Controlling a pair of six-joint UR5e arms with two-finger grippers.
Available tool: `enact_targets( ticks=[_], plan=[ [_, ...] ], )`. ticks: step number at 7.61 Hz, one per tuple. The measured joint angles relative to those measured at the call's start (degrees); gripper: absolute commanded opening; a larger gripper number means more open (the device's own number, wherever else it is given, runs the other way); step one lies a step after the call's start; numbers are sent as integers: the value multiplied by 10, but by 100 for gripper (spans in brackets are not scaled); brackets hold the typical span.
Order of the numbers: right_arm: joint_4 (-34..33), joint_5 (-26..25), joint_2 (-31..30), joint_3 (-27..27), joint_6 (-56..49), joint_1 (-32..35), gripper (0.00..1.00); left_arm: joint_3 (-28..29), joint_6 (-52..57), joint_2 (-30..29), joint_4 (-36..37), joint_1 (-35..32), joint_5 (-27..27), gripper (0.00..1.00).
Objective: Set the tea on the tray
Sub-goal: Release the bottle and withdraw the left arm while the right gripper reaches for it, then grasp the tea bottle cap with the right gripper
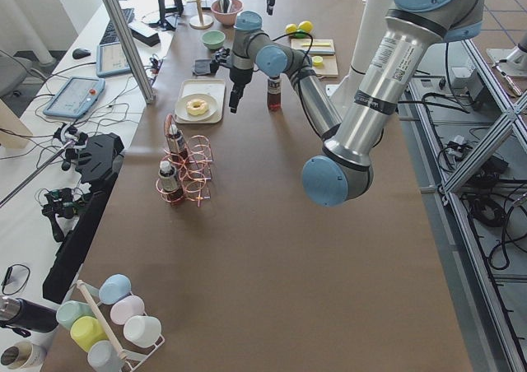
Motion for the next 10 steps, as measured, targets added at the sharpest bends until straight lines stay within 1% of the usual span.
enact_targets(
  ticks=[1,2,4,5,6,7,9,10],
  plan=[
    [-36,-35,53,7,53,-48,99,1,22,18,-8,-18,-12,97],
    [-104,-76,123,11,95,-99,99,1,35,31,-13,-31,-17,97],
    [-296,-210,282,10,155,-217,98,2,75,53,-17,-57,-25,97],
    [-361,-248,341,-1,171,-252,95,3,106,68,-19,-74,-27,97],
    [-398,-275,382,-22,178,-274,95,3,128,82,-23,-84,-27,97],
    [-413,-297,406,-42,178,-288,94,4,145,103,-41,-88,-27,97],
    [-418,-326,423,-79,161,-296,94,11,156,169,-123,-91,-28,97],
    [-418,-339,428,-94,141,-296,93,17,155,193,-160,-91,-28,97]
  ],
)
